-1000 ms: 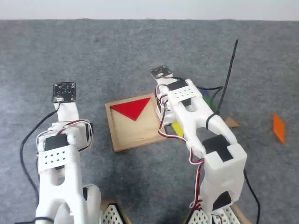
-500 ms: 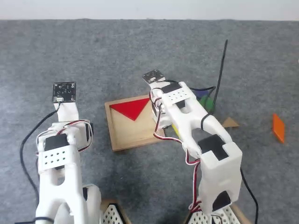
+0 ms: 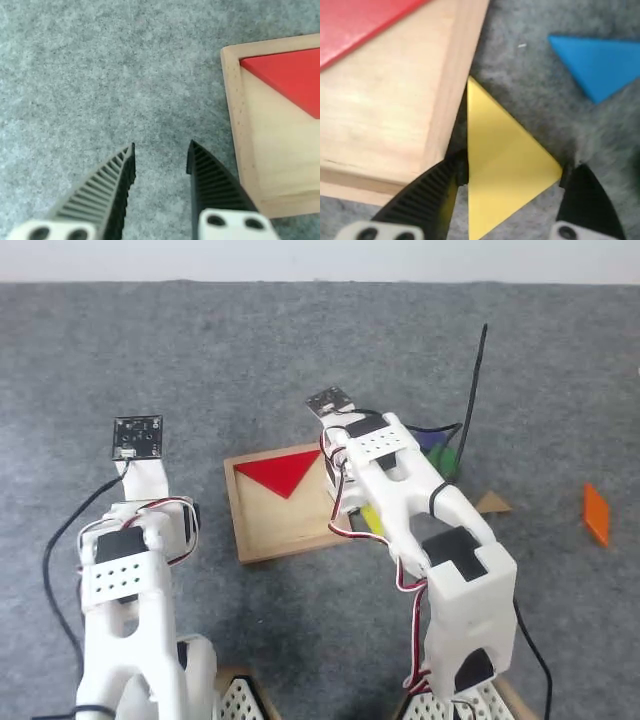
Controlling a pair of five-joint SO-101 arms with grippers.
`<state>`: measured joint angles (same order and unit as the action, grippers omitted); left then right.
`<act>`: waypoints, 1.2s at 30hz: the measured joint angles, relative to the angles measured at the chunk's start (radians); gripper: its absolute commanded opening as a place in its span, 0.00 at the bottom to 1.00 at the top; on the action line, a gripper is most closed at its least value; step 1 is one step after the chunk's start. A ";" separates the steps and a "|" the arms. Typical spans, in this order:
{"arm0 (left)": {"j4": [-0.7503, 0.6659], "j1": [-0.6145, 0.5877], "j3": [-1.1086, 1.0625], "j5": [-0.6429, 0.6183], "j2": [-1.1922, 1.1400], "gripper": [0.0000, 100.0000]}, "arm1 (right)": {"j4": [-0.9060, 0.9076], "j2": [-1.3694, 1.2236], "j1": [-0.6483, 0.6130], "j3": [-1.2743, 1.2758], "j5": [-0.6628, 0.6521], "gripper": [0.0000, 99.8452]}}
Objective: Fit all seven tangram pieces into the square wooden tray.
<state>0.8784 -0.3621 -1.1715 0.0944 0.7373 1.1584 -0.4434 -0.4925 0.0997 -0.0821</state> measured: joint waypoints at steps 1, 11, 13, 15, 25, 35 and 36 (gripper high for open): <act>0.000 0.000 0.000 0.000 0.000 0.17 | 0.003 0.000 0.000 0.000 0.006 0.26; 0.000 0.000 0.000 0.000 0.000 0.17 | 0.069 0.038 -0.003 -0.015 0.064 0.26; 0.000 0.000 0.000 0.000 0.000 0.17 | 0.074 0.083 -0.006 0.015 0.075 0.26; 0.000 0.000 0.000 0.000 0.000 0.17 | 0.075 0.129 -0.008 0.046 0.091 0.26; 0.000 0.000 0.000 0.000 0.000 0.17 | 0.074 0.281 -0.052 0.141 0.098 0.27; 0.000 0.000 0.000 0.000 0.000 0.17 | -0.025 0.285 -0.028 0.249 0.060 0.38; 0.000 0.000 0.000 0.000 0.000 0.17 | -0.034 0.285 -0.026 0.250 0.057 0.38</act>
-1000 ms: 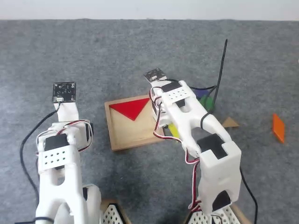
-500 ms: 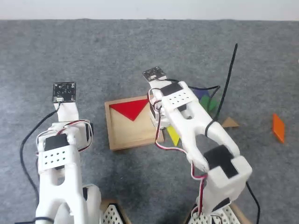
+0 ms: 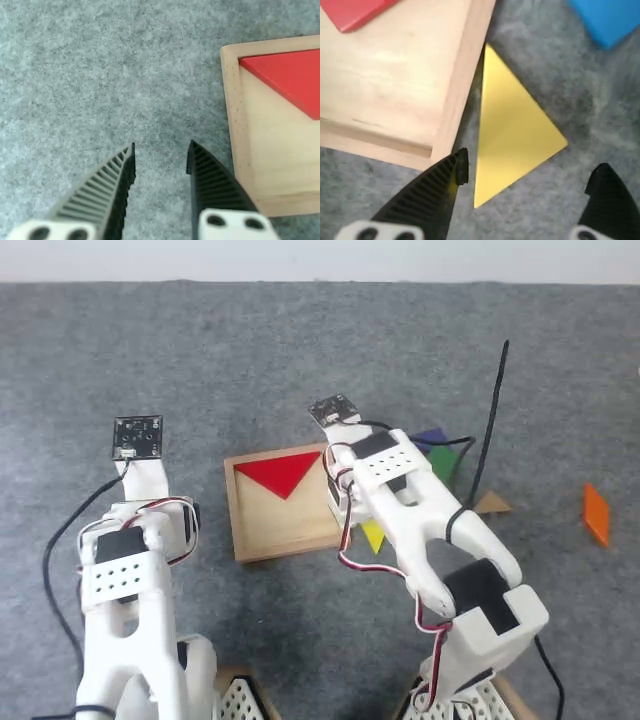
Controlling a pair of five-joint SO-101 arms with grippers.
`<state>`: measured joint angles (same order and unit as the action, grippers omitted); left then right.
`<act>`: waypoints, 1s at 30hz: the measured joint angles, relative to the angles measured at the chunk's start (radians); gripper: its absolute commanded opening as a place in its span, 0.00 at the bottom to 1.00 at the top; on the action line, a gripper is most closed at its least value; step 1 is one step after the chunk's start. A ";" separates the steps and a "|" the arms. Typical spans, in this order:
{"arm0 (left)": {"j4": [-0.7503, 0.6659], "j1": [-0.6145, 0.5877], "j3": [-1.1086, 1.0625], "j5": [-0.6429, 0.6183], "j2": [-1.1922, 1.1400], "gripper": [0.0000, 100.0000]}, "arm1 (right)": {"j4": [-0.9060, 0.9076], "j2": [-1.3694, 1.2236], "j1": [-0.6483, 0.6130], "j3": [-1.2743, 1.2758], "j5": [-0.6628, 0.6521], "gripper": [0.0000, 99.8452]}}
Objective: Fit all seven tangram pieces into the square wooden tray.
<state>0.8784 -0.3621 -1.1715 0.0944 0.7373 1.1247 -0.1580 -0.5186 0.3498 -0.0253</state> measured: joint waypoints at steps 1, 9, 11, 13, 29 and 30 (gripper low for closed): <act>0.000 0.000 0.000 0.000 0.000 0.17 | -0.008 0.000 0.002 0.000 -0.003 0.38; 0.000 0.000 0.000 0.000 0.000 0.17 | -0.005 -0.126 0.014 -0.031 -0.014 0.31; 0.000 0.000 0.000 0.000 0.000 0.17 | -0.002 -0.146 0.014 -0.044 -0.014 0.30; 0.000 0.000 0.000 0.000 0.000 0.17 | 0.000 -0.157 0.014 -0.054 -0.014 0.30; 0.000 0.000 0.000 0.000 0.000 0.17 | 0.005 -0.172 0.028 -0.083 -0.014 0.22; 0.000 0.000 0.000 0.000 0.000 0.17 | 0.005 -0.173 0.028 -0.087 -0.012 0.22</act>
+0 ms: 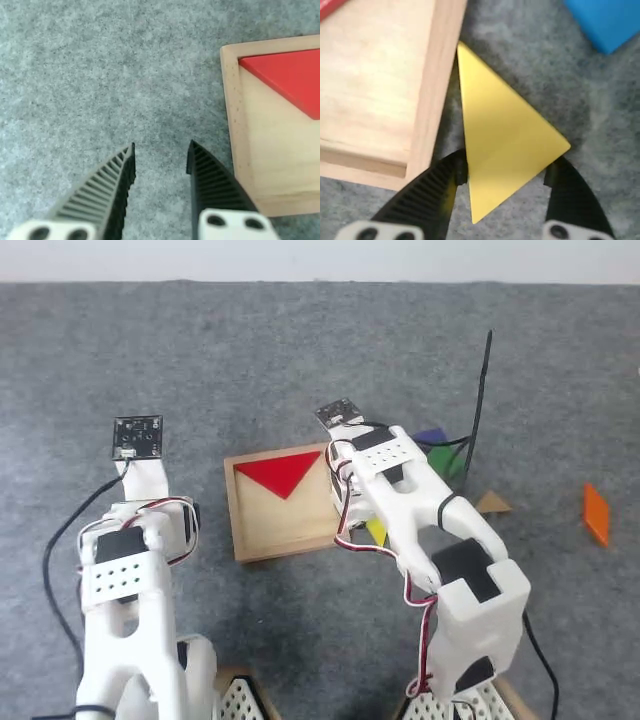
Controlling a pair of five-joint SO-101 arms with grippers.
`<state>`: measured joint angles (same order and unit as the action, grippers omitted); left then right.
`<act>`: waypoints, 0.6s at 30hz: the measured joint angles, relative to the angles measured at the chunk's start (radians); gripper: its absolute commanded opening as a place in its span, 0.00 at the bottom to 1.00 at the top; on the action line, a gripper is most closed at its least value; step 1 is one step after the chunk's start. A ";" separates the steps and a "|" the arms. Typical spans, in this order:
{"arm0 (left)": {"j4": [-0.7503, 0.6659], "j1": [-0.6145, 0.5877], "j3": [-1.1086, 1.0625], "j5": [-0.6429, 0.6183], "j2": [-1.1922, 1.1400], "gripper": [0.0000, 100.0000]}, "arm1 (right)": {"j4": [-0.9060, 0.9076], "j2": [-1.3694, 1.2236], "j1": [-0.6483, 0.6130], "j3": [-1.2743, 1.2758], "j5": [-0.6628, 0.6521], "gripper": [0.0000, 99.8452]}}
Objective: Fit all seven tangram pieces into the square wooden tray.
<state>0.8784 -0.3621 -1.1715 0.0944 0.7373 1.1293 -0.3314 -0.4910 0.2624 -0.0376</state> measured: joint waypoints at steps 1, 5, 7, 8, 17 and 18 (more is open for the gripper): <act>0.000 0.000 0.000 0.000 0.000 0.17 | 0.000 0.000 0.000 0.000 0.000 0.22; 0.000 0.000 0.000 0.000 0.000 0.17 | 0.002 0.012 0.000 -0.003 0.006 0.22; 0.000 0.000 0.000 0.000 0.000 0.17 | 0.002 0.026 0.000 -0.003 0.011 0.22; 0.000 0.000 0.000 0.000 0.000 0.17 | 0.002 0.035 0.000 -0.002 0.012 0.22; 0.000 0.000 0.000 0.000 0.000 0.17 | 0.000 0.064 -0.003 -0.002 0.040 0.20; 0.000 0.000 0.000 0.000 0.000 0.17 | 0.000 0.064 -0.003 -0.002 0.040 0.20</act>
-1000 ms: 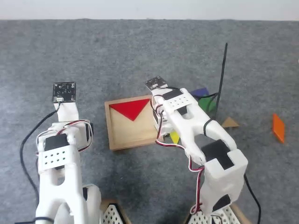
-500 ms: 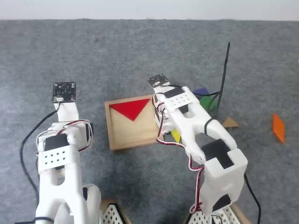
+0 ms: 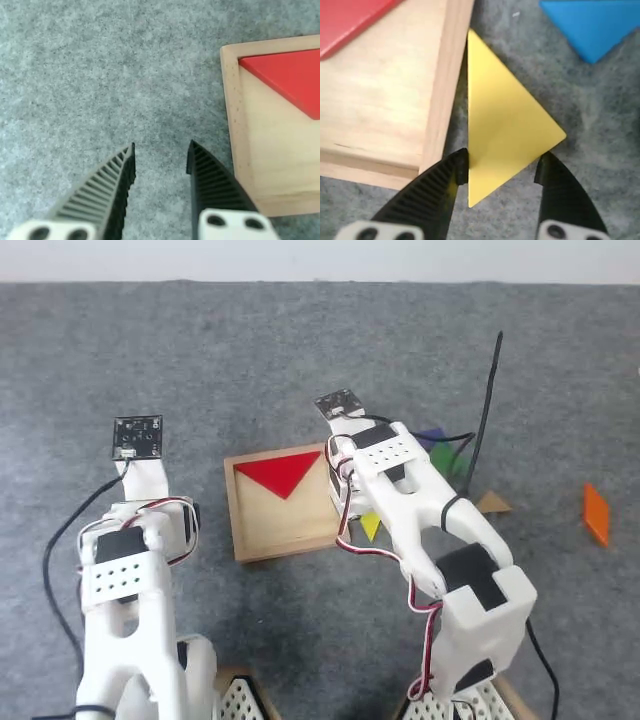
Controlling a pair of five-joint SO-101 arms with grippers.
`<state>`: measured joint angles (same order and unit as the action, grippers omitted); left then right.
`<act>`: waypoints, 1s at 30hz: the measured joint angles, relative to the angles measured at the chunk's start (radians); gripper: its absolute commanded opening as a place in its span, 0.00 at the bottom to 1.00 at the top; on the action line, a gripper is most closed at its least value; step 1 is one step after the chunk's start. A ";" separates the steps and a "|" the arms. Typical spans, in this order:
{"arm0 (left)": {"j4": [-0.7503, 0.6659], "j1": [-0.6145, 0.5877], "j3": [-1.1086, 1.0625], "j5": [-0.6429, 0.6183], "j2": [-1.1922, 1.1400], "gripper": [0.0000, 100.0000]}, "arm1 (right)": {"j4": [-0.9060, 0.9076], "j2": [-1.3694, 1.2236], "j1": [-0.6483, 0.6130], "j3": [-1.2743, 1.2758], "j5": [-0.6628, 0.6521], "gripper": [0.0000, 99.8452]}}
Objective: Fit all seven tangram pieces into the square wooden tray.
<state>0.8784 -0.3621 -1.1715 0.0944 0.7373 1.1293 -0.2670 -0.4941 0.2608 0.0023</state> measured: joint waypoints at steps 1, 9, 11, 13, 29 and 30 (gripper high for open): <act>0.000 0.000 0.000 0.000 0.000 0.17 | 0.000 0.000 0.000 0.000 0.000 0.20; 0.000 0.000 0.000 0.000 0.000 0.17 | -0.003 0.000 -0.002 0.000 -0.032 0.40; 0.000 0.000 0.000 0.000 0.000 0.17 | -0.003 0.000 -0.002 0.000 -0.060 0.40; 0.000 0.000 0.000 0.000 0.000 0.17 | -0.003 0.000 -0.002 0.000 -0.094 0.39; 0.000 0.000 0.000 0.000 0.000 0.17 | -0.061 -0.074 -0.057 -0.032 -0.158 0.33; 0.000 0.000 0.000 0.000 0.000 0.17 | -0.054 -0.081 -0.054 -0.041 -0.150 0.33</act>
<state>0.8784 -0.3621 -1.1715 0.0944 0.7373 1.0756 -0.3483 -0.5478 0.2194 -0.1481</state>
